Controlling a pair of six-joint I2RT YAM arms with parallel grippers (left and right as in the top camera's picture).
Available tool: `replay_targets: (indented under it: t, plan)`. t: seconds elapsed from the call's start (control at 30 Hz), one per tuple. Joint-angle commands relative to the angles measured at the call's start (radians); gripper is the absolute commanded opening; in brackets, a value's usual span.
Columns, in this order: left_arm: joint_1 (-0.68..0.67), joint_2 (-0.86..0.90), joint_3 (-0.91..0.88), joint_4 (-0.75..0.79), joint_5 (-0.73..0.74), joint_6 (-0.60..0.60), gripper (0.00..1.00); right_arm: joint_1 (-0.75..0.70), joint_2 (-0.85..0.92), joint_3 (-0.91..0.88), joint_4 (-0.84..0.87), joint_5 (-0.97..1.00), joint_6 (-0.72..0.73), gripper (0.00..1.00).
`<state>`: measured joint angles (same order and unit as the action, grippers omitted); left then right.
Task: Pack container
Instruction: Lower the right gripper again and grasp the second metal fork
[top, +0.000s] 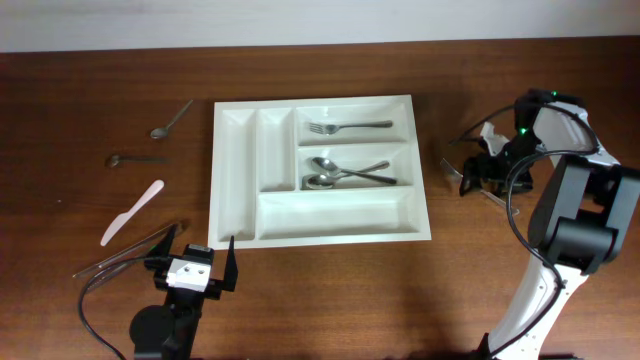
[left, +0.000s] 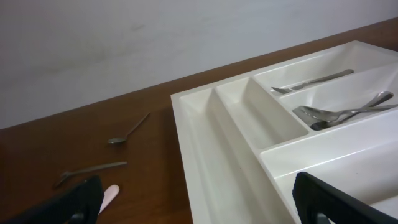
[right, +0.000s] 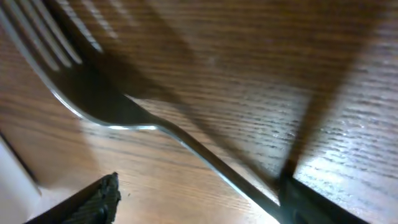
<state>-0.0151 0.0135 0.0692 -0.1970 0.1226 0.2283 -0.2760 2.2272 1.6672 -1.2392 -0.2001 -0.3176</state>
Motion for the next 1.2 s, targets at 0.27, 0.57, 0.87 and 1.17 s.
replay_targets:
  t: [0.27, 0.57, 0.87, 1.17]
  plan:
    - [-0.001, -0.008, -0.009, 0.003, 0.004, 0.001, 0.99, 0.002, 0.01, -0.121, 0.066, 0.0, 0.021, 0.28]
    - [-0.001, -0.008, -0.009, 0.003, 0.003, 0.002, 0.99, 0.002, 0.01, -0.121, 0.089, -0.003, 0.04, 0.04]
    - [-0.001, -0.008, -0.009, 0.003, 0.003, 0.001, 0.99, 0.003, 0.01, -0.071, 0.085, -0.002, 0.065, 0.04]
    - [-0.001, -0.008, -0.009, 0.003, 0.004, 0.001, 0.99, 0.035, 0.01, 0.192, -0.036, 0.002, 0.065, 0.04]
